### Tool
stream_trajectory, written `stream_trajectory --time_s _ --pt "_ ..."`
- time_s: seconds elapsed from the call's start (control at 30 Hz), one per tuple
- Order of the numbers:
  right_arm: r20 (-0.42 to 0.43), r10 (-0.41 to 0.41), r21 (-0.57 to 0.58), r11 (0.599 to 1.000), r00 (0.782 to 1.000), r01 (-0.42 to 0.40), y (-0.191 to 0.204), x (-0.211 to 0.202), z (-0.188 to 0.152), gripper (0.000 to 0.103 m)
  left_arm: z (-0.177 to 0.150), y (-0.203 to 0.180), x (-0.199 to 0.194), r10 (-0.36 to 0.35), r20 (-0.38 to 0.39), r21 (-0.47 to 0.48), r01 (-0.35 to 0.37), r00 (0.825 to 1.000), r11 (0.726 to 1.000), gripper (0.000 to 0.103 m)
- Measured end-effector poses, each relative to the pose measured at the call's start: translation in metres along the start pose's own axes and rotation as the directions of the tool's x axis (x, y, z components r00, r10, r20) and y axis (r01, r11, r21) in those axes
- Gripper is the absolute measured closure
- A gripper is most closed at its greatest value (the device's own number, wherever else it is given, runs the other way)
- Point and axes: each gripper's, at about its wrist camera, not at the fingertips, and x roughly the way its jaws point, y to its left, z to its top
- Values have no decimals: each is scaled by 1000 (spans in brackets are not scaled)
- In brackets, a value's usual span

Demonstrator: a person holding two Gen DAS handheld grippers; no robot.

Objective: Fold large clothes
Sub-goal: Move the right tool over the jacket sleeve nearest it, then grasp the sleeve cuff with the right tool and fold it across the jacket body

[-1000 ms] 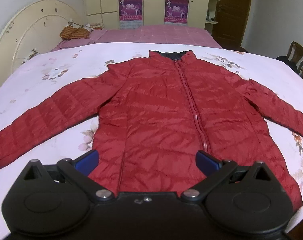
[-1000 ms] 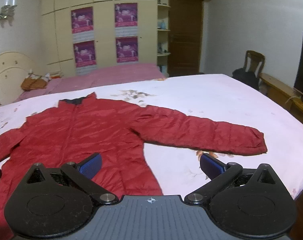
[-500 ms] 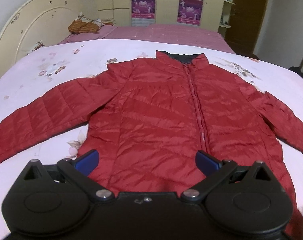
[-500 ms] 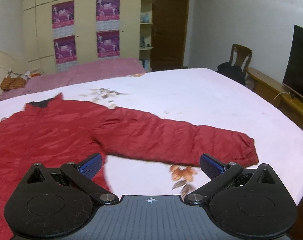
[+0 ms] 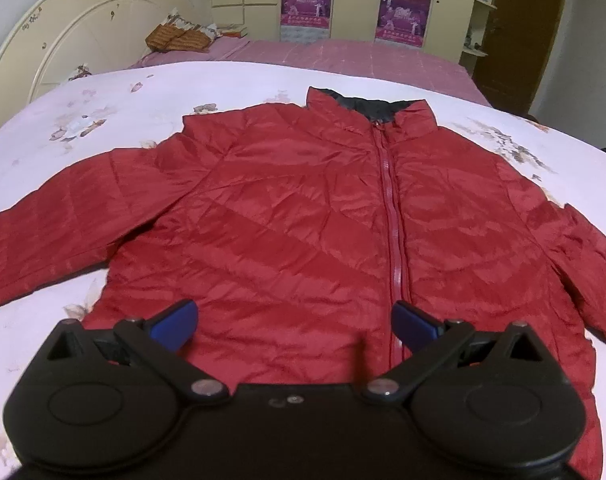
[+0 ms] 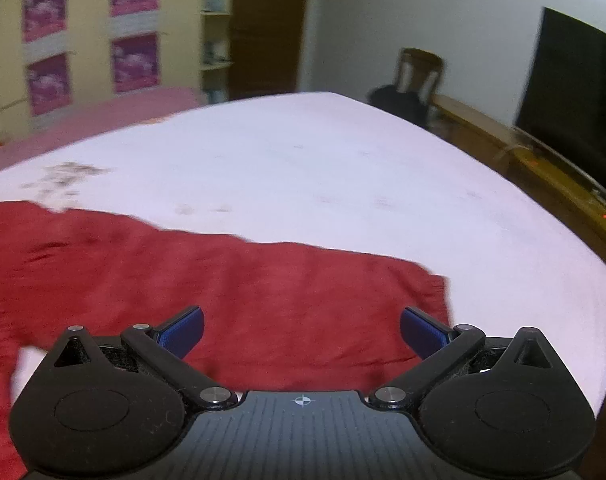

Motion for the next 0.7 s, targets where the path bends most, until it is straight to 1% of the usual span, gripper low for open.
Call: stream_trajectory --time_s 0.13,0.23,0.3,0.4,0.5,0.53,0.57,0.6,0.63,0.67,0.7 --pt "-51 -77 47 996 996 79 -32 34 -1 0 3 -11 9 9 -1 20 -9 1000 1000 0" --pt "-87 -107 72 991 990 114 -52 52 -3 0 4 -16 14 16 -15 26 -16 1000 1000 0" --pt "-105 -86 93 991 991 96 -60 59 -6 0 3 -18 16 21 -20 29 -20 1000 999 0" --pt "-116 -6 165 986 993 25 -71 64 -10 1 3 -21 18 27 -22 36 -26 999 999 1" --pt "-109 21 195 981 994 0 -76 61 -13 2 4 -23 17 30 -22 37 -29 999 999 1" --pt "-102 41 212 977 994 -18 -80 61 -13 30 4 -24 17 30 -21 38 -29 999 999 1" --pt "-88 74 230 972 993 -52 -83 58 -14 45 5 -24 16 30 -20 39 -30 999 999 1" --pt "-84 79 230 972 993 -58 -87 57 -12 47 5 -25 15 32 -19 40 -31 999 999 1" --pt "-80 90 224 972 993 -70 -88 55 -11 54 5 -25 15 32 -18 39 -31 999 999 1" --pt "-78 109 225 970 991 -89 -89 53 -11 65 5 -25 14 29 -16 38 -28 999 999 2" --pt "-71 130 230 967 989 -111 -89 48 -10 72 5 -26 13 25 -14 38 -24 1000 999 3"
